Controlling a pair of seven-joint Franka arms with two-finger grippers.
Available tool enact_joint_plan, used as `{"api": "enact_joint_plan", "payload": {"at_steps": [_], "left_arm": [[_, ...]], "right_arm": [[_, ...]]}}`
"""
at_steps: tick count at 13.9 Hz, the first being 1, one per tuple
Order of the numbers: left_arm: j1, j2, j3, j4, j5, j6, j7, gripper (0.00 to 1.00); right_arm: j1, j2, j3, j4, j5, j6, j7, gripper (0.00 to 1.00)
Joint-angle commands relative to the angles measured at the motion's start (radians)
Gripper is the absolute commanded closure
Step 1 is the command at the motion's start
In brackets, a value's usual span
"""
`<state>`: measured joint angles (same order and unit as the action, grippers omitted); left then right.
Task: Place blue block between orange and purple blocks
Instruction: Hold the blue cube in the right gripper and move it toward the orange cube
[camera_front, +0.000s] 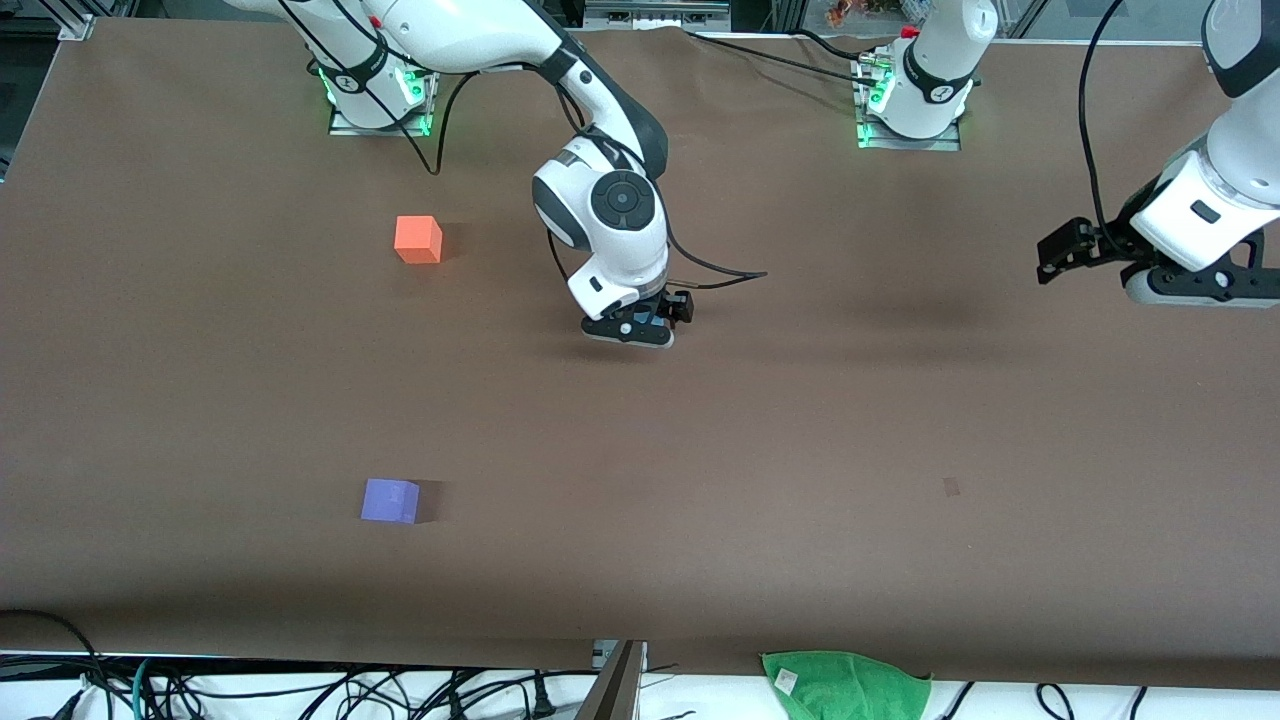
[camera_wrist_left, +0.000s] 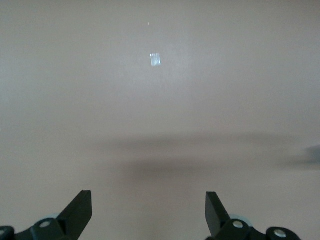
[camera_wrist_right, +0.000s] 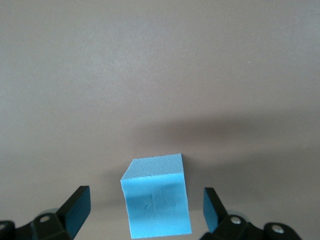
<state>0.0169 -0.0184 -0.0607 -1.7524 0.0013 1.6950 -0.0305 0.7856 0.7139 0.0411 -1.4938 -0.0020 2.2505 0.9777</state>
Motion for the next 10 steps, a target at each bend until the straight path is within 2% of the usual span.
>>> {"api": "enact_joint_plan", "payload": {"at_steps": [1, 5, 7, 10], "left_arm": [[-0.008, -0.011, 0.009, -0.006, -0.004, -0.005, -0.006, 0.0], [-0.018, 0.034, 0.004, 0.057, -0.004, -0.005, 0.007, 0.0], [-0.018, 0.035, -0.048, 0.057, 0.006, -0.006, -0.005, 0.0], [-0.018, 0.037, -0.07, 0.057, 0.054, 0.002, -0.005, 0.0]], "right_arm": [[0.015, 0.018, -0.012, 0.004, -0.021, 0.009, 0.019, 0.0], [0.02, 0.056, -0.012, 0.004, -0.021, 0.043, 0.019, 0.0], [0.026, 0.065, -0.012, 0.004, -0.021, 0.046, 0.019, 0.0], [0.03, 0.073, -0.012, 0.004, -0.021, 0.046, 0.019, 0.0]]}}
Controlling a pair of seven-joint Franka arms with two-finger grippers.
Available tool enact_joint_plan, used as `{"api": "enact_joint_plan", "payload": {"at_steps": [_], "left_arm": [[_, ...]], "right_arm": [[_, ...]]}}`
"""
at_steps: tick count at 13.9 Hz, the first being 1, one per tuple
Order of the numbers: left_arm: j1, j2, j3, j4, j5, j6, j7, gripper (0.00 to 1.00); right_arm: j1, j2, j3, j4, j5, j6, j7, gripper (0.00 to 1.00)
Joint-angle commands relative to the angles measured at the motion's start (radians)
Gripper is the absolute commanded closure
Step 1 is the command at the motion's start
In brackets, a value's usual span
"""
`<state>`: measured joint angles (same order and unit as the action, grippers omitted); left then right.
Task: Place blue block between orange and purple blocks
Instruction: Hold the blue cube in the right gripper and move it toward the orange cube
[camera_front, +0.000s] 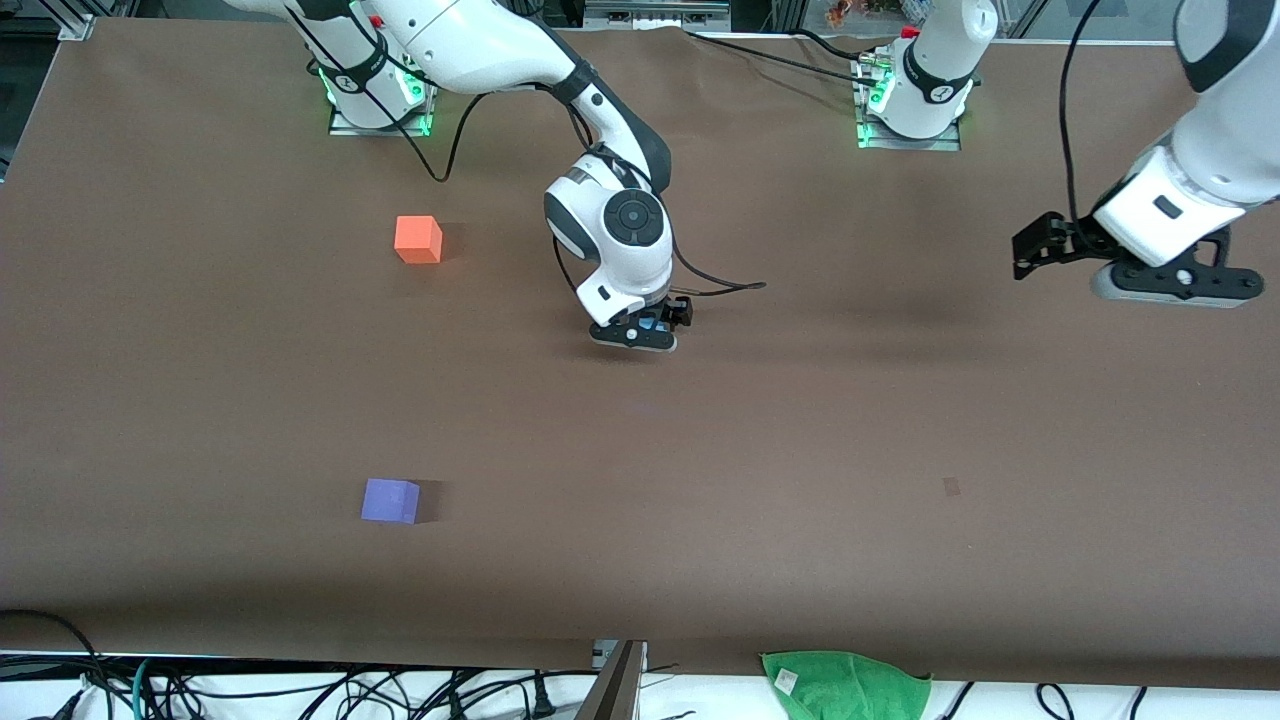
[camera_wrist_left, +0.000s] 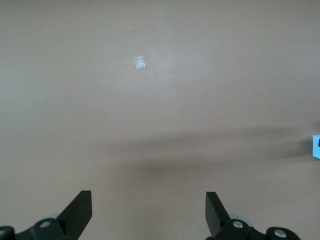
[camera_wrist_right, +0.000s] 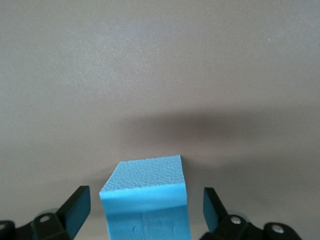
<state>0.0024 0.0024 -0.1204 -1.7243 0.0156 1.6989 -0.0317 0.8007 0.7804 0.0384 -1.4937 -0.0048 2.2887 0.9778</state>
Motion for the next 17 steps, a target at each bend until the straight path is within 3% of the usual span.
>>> {"api": "enact_joint_plan", "payload": {"at_steps": [1, 3, 5, 8, 12, 17], "left_arm": [[-0.004, 0.016, -0.012, 0.029, 0.059, -0.002, -0.004, 0.0], [0.007, 0.016, -0.01, 0.026, 0.073, -0.005, -0.005, 0.0], [0.024, 0.024, 0.002, 0.028, 0.072, -0.005, -0.005, 0.0], [0.039, 0.027, -0.004, 0.029, 0.072, -0.002, -0.046, 0.0], [0.027, 0.042, -0.021, 0.062, 0.075, -0.002, -0.08, 0.0], [0.028, 0.045, -0.021, 0.063, 0.073, -0.002, -0.08, 0.0]], "right_arm": [[0.021, 0.008, -0.009, 0.004, -0.018, 0.008, 0.019, 0.0], [0.023, 0.008, -0.009, 0.0, -0.018, 0.006, 0.021, 0.04], [0.023, 0.008, -0.009, -0.003, -0.017, 0.006, 0.019, 0.39], [0.022, 0.011, -0.009, -0.003, -0.018, 0.006, 0.015, 0.71], [-0.004, -0.03, -0.018, 0.003, -0.02, -0.014, -0.013, 0.71], [-0.08, -0.173, -0.101, -0.011, -0.001, -0.248, -0.256, 0.71]]}}
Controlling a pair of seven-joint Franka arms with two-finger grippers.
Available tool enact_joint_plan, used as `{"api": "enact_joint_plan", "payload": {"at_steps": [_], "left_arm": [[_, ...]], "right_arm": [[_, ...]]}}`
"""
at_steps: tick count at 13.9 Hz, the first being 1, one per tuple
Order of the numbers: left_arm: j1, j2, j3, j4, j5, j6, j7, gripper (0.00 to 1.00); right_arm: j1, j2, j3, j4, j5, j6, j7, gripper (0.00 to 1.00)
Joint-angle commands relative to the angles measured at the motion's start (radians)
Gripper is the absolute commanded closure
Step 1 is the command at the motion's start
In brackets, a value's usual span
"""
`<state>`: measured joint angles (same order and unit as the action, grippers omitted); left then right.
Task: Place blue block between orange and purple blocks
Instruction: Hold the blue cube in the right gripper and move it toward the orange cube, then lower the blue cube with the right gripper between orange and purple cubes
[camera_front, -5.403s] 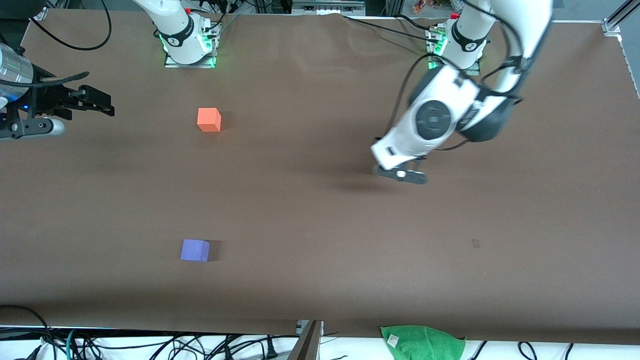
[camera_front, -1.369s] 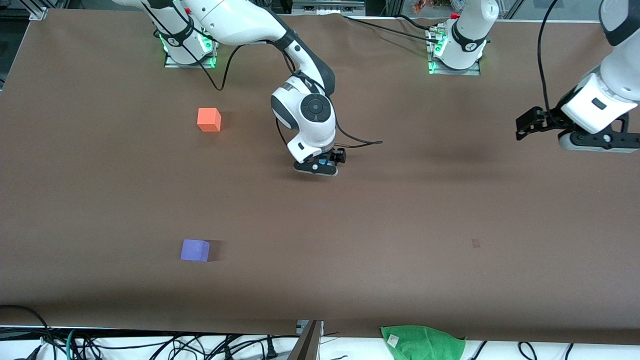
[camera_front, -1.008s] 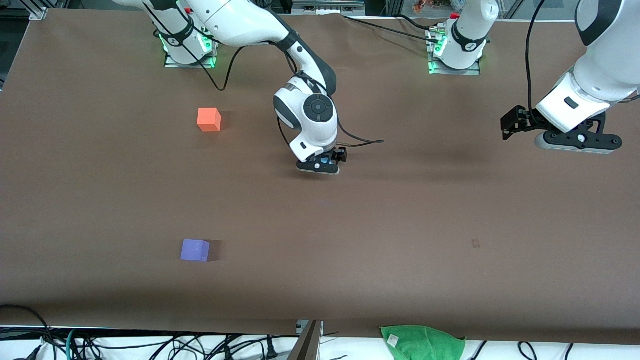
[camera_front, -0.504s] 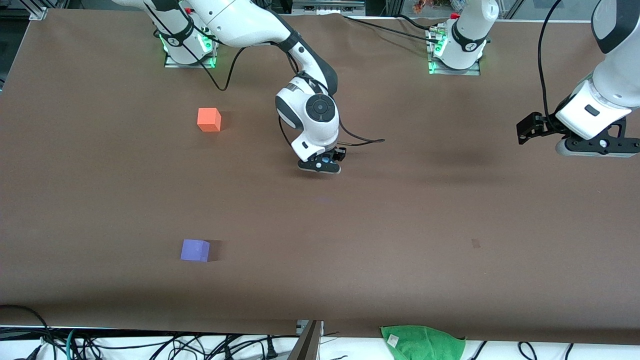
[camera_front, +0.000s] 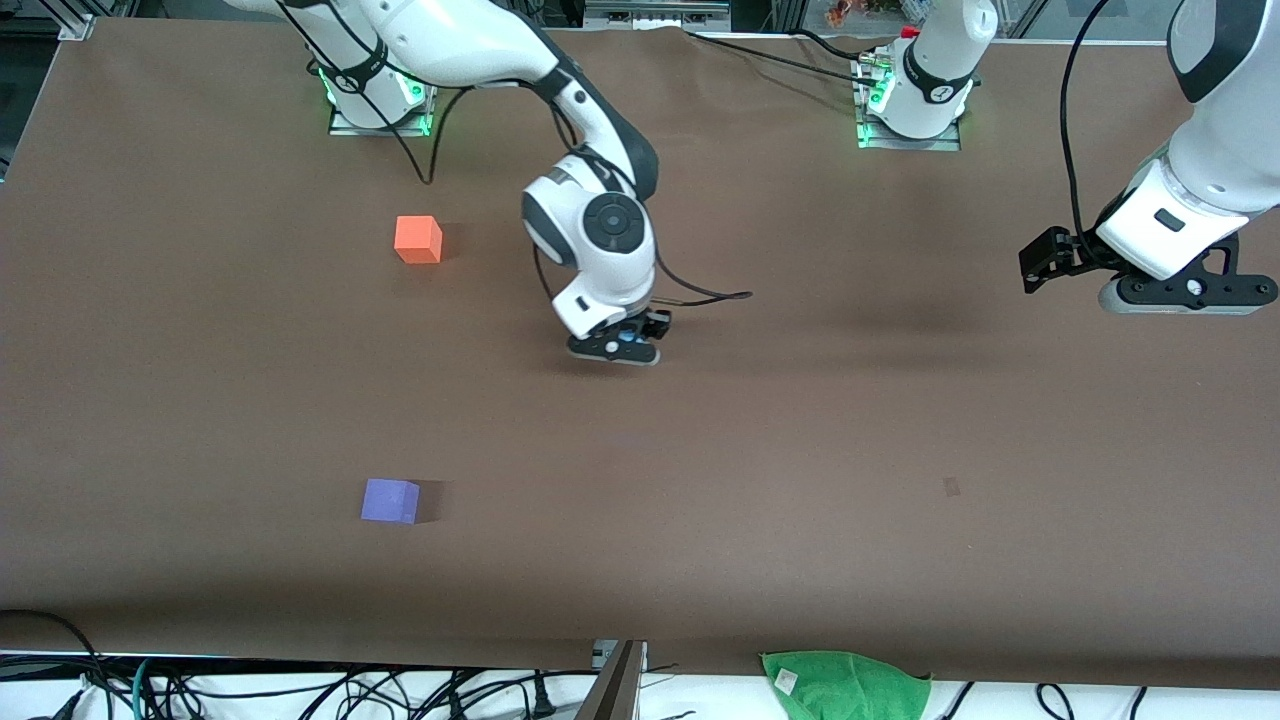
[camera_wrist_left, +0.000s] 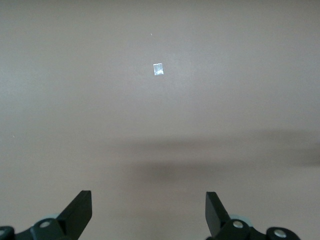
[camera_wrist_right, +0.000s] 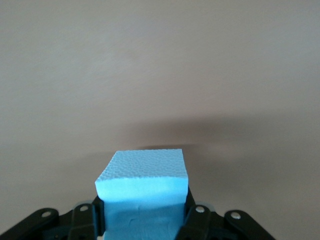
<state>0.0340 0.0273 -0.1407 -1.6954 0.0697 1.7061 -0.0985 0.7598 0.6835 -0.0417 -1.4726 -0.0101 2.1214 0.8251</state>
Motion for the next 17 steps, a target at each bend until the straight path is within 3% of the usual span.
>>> {"api": "enact_joint_plan", "payload": {"at_steps": [1, 6, 9, 12, 17], "left_arm": [[-0.003, 0.02, 0.0, 0.034, 0.018, -0.01, -0.013, 0.0], [-0.003, 0.029, -0.002, 0.037, 0.012, -0.002, -0.015, 0.0], [-0.006, 0.036, -0.002, 0.049, 0.012, 0.012, -0.015, 0.0], [-0.006, 0.036, -0.011, 0.049, 0.009, 0.012, -0.029, 0.0], [-0.006, 0.034, -0.026, 0.049, 0.009, 0.012, -0.07, 0.0]], "right_arm": [[-0.068, -0.103, -0.029, -0.05, 0.005, -0.109, -0.159, 0.72], [-0.223, -0.249, -0.033, -0.208, 0.038, -0.107, -0.346, 0.73], [-0.319, -0.297, -0.036, -0.284, 0.079, -0.106, -0.47, 0.73], [-0.347, -0.308, -0.073, -0.33, 0.09, -0.087, -0.512, 0.73], [-0.352, -0.32, -0.119, -0.541, 0.102, 0.182, -0.612, 0.73]]}}
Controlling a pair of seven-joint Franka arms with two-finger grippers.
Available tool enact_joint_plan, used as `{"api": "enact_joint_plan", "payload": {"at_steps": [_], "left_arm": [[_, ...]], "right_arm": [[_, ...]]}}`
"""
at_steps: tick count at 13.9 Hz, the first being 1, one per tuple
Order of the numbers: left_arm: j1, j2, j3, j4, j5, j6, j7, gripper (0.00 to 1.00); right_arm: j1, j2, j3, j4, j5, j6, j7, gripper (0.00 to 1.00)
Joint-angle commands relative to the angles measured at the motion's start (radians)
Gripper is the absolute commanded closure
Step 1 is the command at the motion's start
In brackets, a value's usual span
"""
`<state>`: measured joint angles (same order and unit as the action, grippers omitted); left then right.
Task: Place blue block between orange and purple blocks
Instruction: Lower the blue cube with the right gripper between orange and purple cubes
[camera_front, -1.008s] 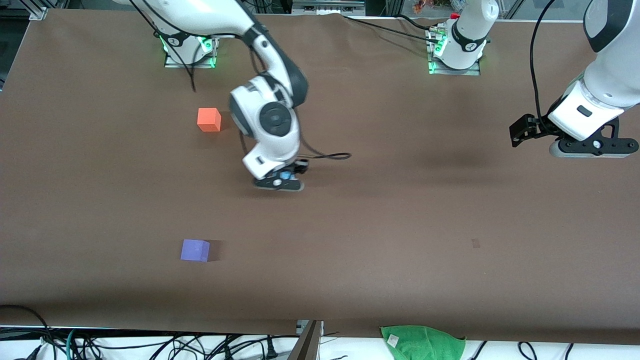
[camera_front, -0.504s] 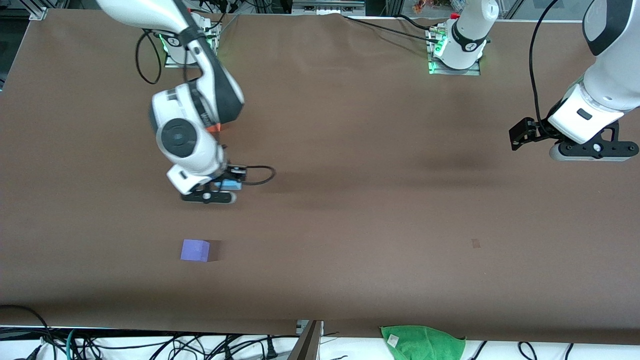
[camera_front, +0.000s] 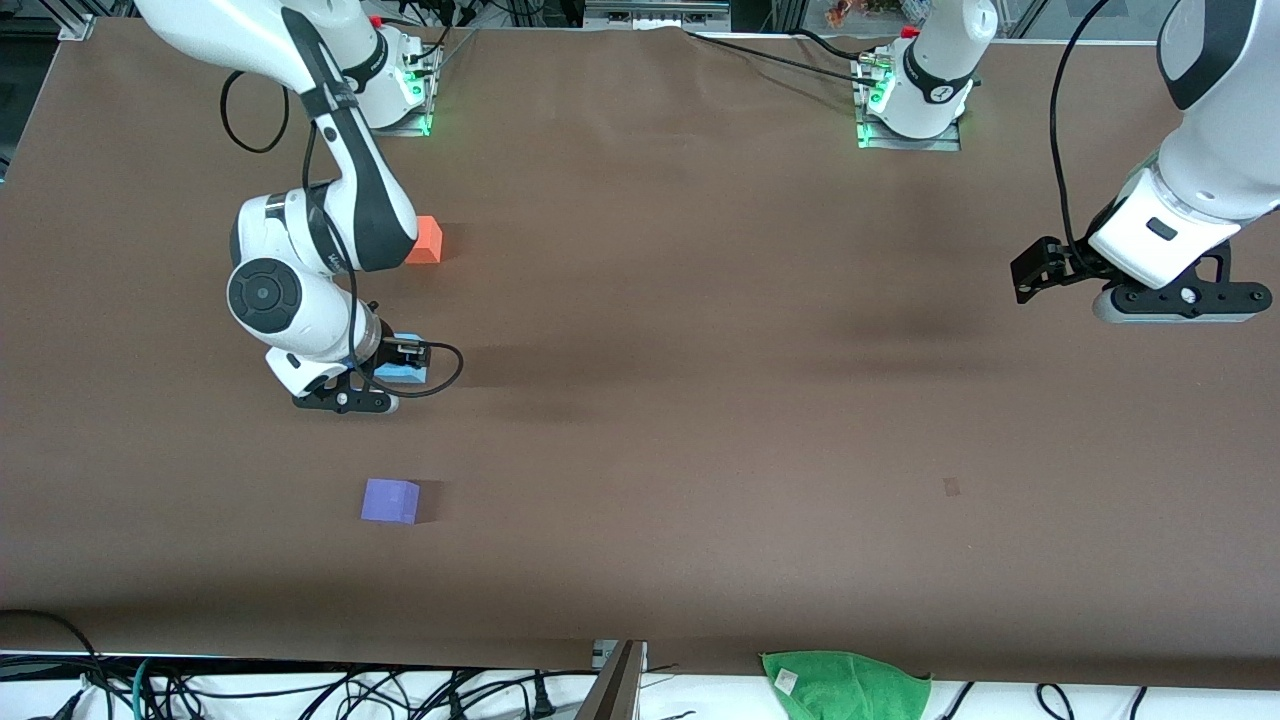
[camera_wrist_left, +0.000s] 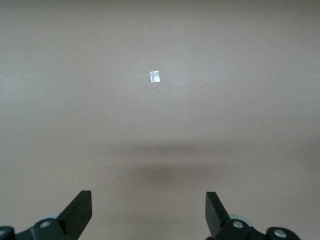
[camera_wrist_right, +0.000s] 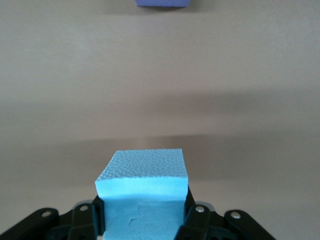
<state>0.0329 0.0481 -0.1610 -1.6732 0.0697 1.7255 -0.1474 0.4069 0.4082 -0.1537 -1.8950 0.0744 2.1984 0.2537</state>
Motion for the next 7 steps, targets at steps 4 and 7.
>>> {"api": "enact_joint_plan", "payload": {"at_steps": [4, 7], "left_arm": [[-0.005, 0.013, -0.011, 0.033, 0.009, -0.007, -0.021, 0.0], [-0.004, 0.015, -0.011, 0.035, 0.007, -0.009, -0.021, 0.0]], "right_arm": [[0.001, -0.034, -0.007, -0.239, 0.018, 0.3, -0.042, 0.73], [0.001, -0.02, -0.007, -0.251, 0.018, 0.323, -0.042, 0.73]]}}
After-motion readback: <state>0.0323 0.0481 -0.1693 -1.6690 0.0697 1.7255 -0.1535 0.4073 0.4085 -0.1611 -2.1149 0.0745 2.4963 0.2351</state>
